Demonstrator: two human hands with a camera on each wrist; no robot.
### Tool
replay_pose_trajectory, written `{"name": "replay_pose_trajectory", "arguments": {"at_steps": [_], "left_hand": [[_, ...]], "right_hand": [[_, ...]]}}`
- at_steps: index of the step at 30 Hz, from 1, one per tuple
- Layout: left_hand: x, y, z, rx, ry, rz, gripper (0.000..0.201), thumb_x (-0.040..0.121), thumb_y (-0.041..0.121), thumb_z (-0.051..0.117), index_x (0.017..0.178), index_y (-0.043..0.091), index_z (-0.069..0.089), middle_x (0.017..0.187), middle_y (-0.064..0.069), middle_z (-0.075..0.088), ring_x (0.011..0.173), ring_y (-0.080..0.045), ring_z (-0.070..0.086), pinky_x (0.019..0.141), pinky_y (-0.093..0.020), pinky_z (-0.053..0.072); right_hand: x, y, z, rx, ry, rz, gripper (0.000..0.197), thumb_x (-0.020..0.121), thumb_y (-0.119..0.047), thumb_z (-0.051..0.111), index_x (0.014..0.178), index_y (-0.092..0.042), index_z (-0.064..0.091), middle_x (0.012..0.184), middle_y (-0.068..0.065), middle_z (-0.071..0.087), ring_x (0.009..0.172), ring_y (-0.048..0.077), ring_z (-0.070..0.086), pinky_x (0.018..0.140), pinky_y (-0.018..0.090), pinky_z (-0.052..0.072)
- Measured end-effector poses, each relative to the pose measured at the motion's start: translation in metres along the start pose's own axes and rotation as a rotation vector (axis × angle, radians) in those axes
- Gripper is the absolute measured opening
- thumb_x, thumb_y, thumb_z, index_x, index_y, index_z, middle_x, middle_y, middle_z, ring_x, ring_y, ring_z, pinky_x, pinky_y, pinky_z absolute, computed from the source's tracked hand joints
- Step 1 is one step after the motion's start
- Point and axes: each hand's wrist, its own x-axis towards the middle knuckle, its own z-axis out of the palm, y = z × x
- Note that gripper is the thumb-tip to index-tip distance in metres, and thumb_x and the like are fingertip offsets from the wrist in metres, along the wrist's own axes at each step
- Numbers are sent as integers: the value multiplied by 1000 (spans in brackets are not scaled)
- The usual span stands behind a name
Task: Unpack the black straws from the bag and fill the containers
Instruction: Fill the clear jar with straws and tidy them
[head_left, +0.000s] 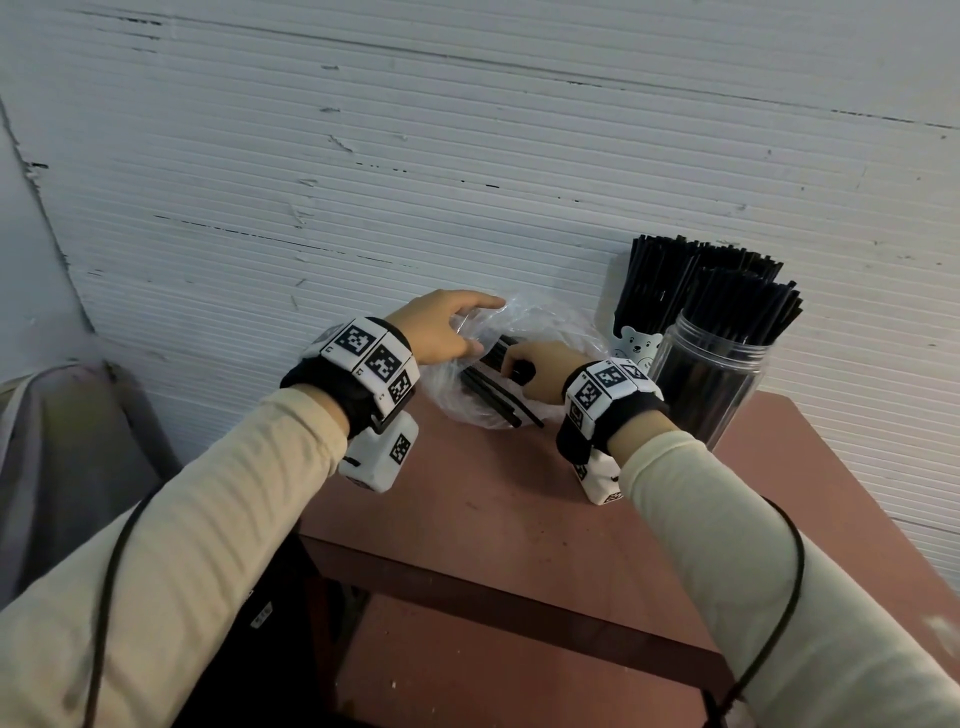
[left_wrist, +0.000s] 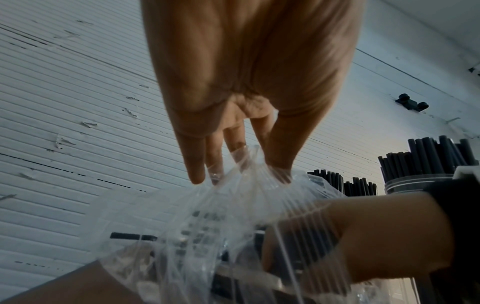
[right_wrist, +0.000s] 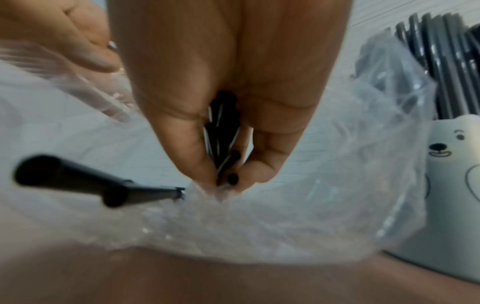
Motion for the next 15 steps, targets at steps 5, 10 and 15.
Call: {"name": "replay_pose_trajectory", "arguments": {"at_steps": [5,10,15], "left_hand": [[3,-3,2,-10,-7,3,64,87,11,69,142,34,45,147,-1,45,138,-16,38,108,-27,31],[6,-5,3,-20,2,7,64,87,10,70,141,35,46,146,-3,47,138,-15,39,104,-25,31],[5,-10,4,-31,15,18,63,85,10,72,137,38,48,143,-1,49,138,-14,38,106,-29,33]], "right_hand": [[-2,-11,-4,20,-40,-66,27,90,-20,55,115,-25,63,115,-6,60,104,15,55,96,30,45],[-2,-18,4,-34,-120,-24,44,82,-42,69,120,-23,58,112,-4,57,101,18,55,91,33,46],[-4,-26,5,-72,-143,-33,51,79,-29,72,126,-25,51,121,-1,56,105,21,56,92,37,49]]}}
